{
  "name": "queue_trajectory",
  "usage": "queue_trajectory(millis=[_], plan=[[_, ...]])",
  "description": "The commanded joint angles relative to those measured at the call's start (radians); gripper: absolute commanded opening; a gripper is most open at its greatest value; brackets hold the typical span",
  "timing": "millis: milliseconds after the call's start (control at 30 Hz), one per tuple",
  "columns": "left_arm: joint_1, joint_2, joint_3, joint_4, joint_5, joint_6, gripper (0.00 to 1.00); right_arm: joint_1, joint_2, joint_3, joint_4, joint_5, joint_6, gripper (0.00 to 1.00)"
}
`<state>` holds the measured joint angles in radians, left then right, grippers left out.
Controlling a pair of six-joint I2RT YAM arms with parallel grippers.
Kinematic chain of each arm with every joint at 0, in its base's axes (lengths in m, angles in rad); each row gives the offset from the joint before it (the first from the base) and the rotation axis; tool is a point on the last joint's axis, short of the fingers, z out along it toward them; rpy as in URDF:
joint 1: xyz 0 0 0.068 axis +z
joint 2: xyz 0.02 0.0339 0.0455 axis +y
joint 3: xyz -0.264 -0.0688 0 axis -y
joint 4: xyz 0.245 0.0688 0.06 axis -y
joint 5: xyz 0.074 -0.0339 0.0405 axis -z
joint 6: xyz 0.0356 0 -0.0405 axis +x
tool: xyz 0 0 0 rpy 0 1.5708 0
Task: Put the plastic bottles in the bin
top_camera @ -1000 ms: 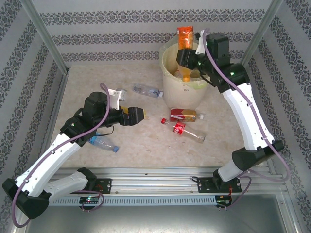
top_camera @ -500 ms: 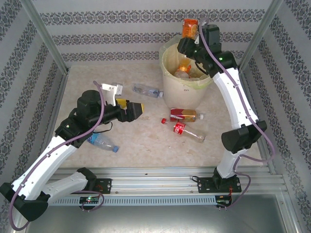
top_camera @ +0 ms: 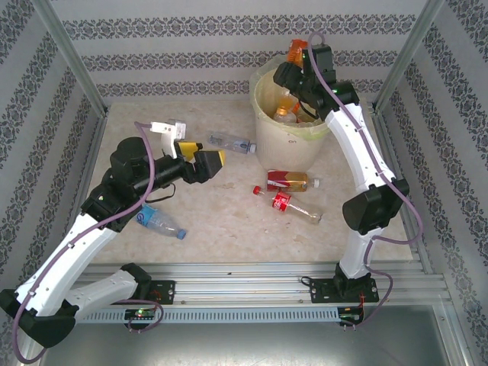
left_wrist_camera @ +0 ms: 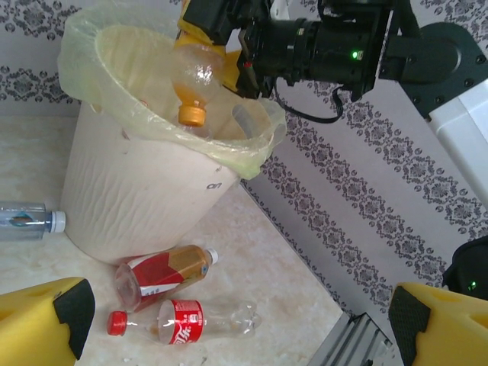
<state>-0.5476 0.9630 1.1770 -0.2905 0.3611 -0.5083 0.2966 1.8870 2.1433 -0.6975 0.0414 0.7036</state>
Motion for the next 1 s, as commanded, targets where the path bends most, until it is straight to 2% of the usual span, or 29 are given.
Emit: queue_trajectory(millis=[0,100,233,500,633,767,967], plan=[[0.008,-0.012,0.038,0.065,-0.024,0.011,1.00,-0.002,-0.022,-0.012,0.028,0.016,0.005,0.83],[0.007,-0.007,0.039,0.062,-0.032,0.010,1.00,-0.013,-0.051,-0.028,0.021,-0.004,-0.015,0.90],[0.007,-0.005,0.014,0.064,-0.065,0.014,1.00,-0.039,-0.116,-0.098,0.038,-0.054,-0.033,0.91],[0.007,0.014,-0.022,0.064,-0.116,-0.004,1.00,-0.084,-0.272,-0.238,0.072,-0.257,-0.105,0.92],[0.007,0.029,-0.024,0.028,-0.156,0.011,1.00,-0.082,-0.351,-0.295,0.079,-0.364,-0.160,0.98],[0.007,0.064,-0.027,-0.005,-0.234,-0.033,1.00,-0.079,-0.449,-0.367,0.075,-0.408,-0.206,0.98],[0.008,0.080,-0.089,0.047,-0.271,-0.135,1.00,-0.066,-0.587,-0.501,0.079,-0.455,-0.277,0.98]])
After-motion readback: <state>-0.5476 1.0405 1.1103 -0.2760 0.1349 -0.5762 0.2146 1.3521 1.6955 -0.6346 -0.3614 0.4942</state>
